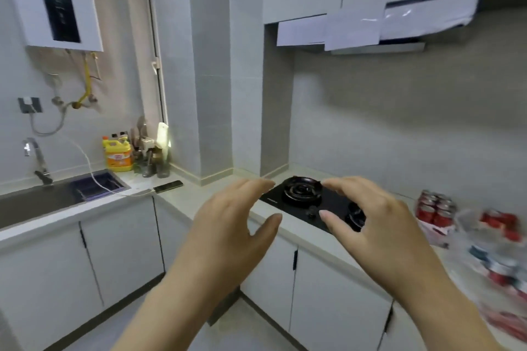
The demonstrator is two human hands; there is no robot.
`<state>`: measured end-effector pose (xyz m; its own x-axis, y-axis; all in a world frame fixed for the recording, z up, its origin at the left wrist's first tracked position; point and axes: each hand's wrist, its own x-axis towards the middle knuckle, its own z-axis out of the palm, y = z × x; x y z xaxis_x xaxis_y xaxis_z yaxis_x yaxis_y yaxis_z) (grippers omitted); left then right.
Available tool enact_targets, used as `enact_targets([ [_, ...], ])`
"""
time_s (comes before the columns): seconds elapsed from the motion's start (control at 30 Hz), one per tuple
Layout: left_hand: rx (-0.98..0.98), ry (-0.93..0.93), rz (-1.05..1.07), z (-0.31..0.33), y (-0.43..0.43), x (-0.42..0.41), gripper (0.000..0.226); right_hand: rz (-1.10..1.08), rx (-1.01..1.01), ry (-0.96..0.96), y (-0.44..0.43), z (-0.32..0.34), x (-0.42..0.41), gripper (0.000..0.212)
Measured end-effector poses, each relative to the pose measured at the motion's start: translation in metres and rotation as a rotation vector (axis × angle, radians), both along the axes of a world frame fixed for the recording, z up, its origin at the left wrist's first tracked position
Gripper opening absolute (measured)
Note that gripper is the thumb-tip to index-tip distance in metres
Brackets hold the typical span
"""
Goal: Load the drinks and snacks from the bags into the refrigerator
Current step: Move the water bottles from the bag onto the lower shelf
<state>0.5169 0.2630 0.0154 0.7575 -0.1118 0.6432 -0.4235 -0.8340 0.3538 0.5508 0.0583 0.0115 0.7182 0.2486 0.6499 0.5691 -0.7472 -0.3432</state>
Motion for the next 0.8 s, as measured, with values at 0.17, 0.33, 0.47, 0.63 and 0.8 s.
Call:
enact_targets([
  [0.17, -0.008, 0.049, -0.23, -0.018, -0.025, 0.031, 0.046, -0.228, 0.018, 0.108, -0.025, -0.018, -0.021, 0.037],
  [0.33, -0.038, 0.093, -0.421, -0.028, -0.077, 0.054, 0.045, -0.429, 0.002, 0.161, -0.069, -0.027, -0.036, 0.04],
  [0.47, -0.046, 0.107, -0.502, -0.035, -0.121, 0.071, 0.042, -0.533, 0.043, 0.154, -0.109, -0.034, -0.039, 0.037],
  [0.63, -0.053, 0.133, -0.567, -0.042, -0.185, 0.093, 0.041, -0.594, 0.099, 0.176, -0.168, -0.044, -0.027, 0.037],
  [0.8, -0.061, 0.172, -0.582, -0.051, -0.25, 0.117, 0.04, -0.655, 0.152, 0.216, -0.234, -0.055, -0.01, 0.037],
])
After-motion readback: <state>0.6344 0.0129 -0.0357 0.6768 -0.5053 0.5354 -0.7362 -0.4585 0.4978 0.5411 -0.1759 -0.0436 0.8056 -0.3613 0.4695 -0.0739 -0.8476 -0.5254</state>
